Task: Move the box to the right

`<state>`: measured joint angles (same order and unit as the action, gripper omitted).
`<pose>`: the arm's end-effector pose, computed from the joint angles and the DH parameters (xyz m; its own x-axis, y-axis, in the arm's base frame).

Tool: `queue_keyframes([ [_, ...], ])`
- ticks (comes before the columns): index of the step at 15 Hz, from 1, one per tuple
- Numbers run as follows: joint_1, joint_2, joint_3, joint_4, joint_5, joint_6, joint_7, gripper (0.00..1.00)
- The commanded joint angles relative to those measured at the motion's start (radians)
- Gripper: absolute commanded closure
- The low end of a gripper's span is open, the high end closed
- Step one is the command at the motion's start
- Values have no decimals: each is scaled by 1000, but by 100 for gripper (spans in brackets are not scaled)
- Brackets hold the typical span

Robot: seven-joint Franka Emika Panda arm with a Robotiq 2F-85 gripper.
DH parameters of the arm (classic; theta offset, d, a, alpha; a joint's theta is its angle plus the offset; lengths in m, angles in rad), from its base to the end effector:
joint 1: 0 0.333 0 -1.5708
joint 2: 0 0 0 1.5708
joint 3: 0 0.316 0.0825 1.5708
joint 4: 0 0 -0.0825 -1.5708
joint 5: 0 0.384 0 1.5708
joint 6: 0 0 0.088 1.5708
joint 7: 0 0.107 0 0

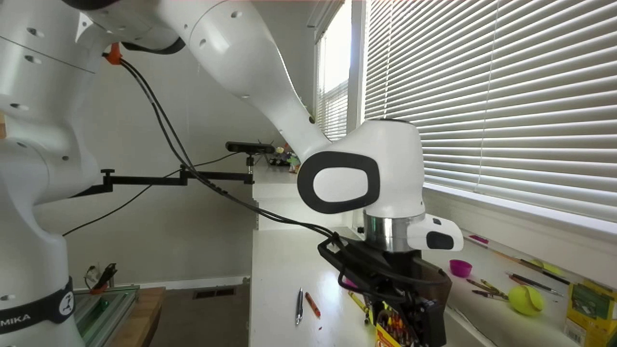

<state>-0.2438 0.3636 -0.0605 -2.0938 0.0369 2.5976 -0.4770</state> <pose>0.5708 -0.1792 0.2603 0.9806 0.1502 0.1258 0.1432 -0.9877 0.0629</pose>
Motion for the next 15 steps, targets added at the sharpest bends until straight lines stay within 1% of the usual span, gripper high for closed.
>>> queue_keyframes([
  [1,-16,51,26,39,11,6,-17,0],
  [7,-16,68,19,54,-4,29,1,0],
  [8,-18,68,21,53,-2,37,0,25],
  [9,-18,69,21,53,-2,39,-1,26],
  [11,-18,68,19,50,-6,52,1,41],
  [12,-20,66,22,49,-3,52,-2,45],
  [15,-17,52,20,36,-9,56,1,47],
])
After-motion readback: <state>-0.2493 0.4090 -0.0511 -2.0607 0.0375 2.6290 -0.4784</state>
